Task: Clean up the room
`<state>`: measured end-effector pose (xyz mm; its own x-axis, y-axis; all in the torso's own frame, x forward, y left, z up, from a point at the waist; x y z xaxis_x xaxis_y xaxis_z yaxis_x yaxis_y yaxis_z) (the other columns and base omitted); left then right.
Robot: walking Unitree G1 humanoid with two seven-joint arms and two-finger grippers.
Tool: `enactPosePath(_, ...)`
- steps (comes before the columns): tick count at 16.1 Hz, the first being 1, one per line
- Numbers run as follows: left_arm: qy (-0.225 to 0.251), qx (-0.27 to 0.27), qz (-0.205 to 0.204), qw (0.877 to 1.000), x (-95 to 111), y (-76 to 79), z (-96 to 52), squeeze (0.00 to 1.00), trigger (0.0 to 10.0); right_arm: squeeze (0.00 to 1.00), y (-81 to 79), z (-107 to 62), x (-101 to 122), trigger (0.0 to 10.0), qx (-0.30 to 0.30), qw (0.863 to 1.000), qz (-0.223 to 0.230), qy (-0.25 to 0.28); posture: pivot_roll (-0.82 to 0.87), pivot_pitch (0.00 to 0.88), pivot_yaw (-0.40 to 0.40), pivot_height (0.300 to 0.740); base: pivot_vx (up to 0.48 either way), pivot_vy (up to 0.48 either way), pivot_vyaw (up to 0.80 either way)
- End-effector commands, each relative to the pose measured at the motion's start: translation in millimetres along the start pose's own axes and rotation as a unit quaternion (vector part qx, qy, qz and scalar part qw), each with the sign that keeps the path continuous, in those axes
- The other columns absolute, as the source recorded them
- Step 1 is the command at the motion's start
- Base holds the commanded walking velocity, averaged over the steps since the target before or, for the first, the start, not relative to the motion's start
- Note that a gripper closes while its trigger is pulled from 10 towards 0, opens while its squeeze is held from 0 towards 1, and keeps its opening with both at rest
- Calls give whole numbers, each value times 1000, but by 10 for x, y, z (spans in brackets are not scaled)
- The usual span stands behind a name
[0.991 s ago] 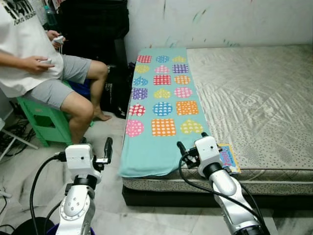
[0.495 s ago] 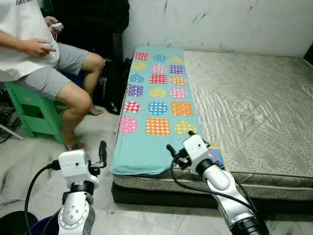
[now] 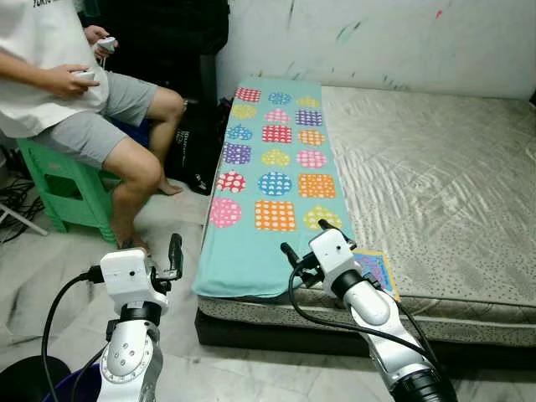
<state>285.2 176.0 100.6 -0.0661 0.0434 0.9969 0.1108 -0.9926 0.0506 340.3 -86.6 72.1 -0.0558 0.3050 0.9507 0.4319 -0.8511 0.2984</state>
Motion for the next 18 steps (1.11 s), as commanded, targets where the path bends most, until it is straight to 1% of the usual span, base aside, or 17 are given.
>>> enactPosePath(1, -8, -2, 1, 1000, -34, -7, 11, 0, 10000, 0, 20, -5, 9, 10000, -9, 1000, 5, 7, -73, 0, -14, 740, 0, 0, 0)
enactPosePath(4, -11, -12, 3, 1000, -40, 23, 24, 0, 10000, 0, 40, 7, 51, 10000, -23, 999, 12, 18, -79, 0, 17, 740, 0, 0, 0)
enactPosePath(6, -12, -17, 8, 1000, -34, 22, 28, 0, 10000, 0, 96, -13, 50, 10000, -44, 998, 26, 21, -75, 0, 28, 740, 0, 0, 0)
enactPosePath(7, -12, -17, 15, 1000, -15, -24, 14, 0, 10000, 0, 125, -32, 61, 10000, -60, 997, 36, 25, -64, 0, 31, 740, 0, 0, 0)
enactPosePath(9, -13, -10, 21, 1000, -6, -91, -7, 0, 10000, 0, 80, -21, 50, 10000, -57, 997, 45, 23, -44, 0, 21, 740, 0, 0, 0)
enactPosePath(11, -13, -7, 23, 1000, -10, -112, -46, 0, 10000, 0, 32, -8, 44, 10000, -48, 997, 49, 24, -29, 0, 1, 740, 0, 0, 0)
enactPosePath(13, -12, 2, 20, 1000, -21, -146, -51, 0, 10000, 0, 13, 14, 64, 10000, -44, 997, 51, 26, -38, 0, -11, 740, 0, 0, 0)
enactPosePath(15, -5, -4, 8, 1000, -7, -81, 4, 0, 10000, 0, 61, 24, 100, 10000, -44, 997, 51, 32, -53, 0, -9, 740, 0, 0, 0)
enactPosePath(16, 4, -17, 2, 1000, 37, -8, 62, 0, 10000, 0, 128, 20, 97, 10000, -54, 997, 51, 32, -64, 0, -2, 740, 0, 0, 0)
enactPosePath(18, 7, -31, 2, 999, 62, 35, 105, 0, 10000, 0, 190, 5, 94, 10000, -68, 996, 56, 34, -78, 0, 17, 740, 0, 0, 0)
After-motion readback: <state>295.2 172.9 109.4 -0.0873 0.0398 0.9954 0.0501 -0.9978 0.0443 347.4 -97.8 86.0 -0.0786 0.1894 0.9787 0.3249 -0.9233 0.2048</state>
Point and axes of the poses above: a point about 5 cm out from each wrist's last joint towards the gripper, its own z axis pointing out of the wrist towards the gripper, its own x axis along the axis of the wrist's last joint, y = z × x, the point moved 5 cm from there along z, pointing out of the wrist towards the gripper, and after that the axes turned 1 degree about z, right-handed, at the moved point
